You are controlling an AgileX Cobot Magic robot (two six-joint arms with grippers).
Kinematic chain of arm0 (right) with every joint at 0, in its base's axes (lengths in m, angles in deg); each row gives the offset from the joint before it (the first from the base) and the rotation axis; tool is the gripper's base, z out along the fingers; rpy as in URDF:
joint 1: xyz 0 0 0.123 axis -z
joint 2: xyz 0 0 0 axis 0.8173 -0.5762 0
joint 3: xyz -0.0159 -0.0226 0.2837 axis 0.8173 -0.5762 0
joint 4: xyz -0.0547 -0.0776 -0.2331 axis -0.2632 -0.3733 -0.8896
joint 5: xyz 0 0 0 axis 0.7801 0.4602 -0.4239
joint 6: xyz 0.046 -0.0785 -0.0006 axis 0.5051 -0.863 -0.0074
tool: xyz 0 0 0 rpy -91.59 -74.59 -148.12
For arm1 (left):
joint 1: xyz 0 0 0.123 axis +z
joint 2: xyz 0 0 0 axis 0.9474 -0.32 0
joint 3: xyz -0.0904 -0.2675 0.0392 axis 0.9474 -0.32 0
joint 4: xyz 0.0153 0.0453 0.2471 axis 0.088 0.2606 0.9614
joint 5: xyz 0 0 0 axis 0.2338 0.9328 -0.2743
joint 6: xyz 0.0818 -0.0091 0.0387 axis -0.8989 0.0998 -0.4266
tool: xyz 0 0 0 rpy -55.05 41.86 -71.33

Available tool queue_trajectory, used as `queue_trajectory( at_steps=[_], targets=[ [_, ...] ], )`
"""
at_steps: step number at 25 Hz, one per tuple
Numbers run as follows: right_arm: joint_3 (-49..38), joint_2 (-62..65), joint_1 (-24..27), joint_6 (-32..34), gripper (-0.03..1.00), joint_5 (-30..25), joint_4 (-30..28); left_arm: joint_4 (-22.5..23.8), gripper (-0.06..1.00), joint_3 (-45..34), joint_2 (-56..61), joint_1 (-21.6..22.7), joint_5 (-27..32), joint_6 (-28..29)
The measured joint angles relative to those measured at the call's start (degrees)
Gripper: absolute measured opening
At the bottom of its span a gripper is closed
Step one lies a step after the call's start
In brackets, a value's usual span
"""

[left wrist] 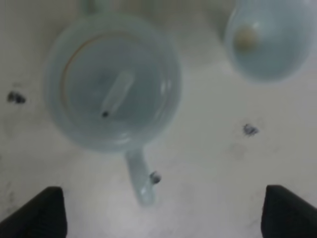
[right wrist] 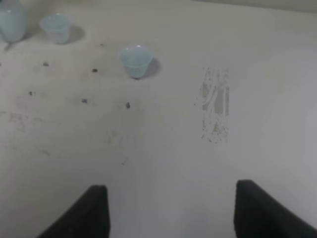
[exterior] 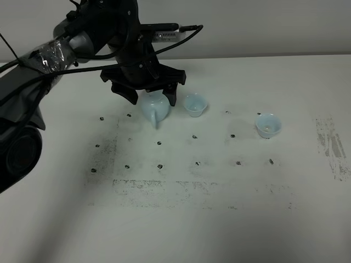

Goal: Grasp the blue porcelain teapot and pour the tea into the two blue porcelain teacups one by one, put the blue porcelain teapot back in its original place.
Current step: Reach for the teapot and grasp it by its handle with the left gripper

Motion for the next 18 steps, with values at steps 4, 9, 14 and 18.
queue_trajectory(
  at_steps=[4,9,14,18],
  targets=[
    [0.0,0.0,0.0,0.0,0.52,0.0,0.0,0.0,0.08,0.6,-1.3,0.0,0.0,0.0],
    [0.0,0.0,0.0,0.0,0.52,0.0,0.0,0.0,0.08,0.6,-2.6,0.0,0.0,0.0],
    [0.0,0.0,0.0,0.0,0.52,0.0,0.0,0.1,0.08,0.6,-3.5,-0.1,0.0,0.1],
    [0.0,0.0,0.0,0.0,0.52,0.0,0.0,0.1,0.08,0.6,-3.8,-0.1,0.0,1.1]
  ],
)
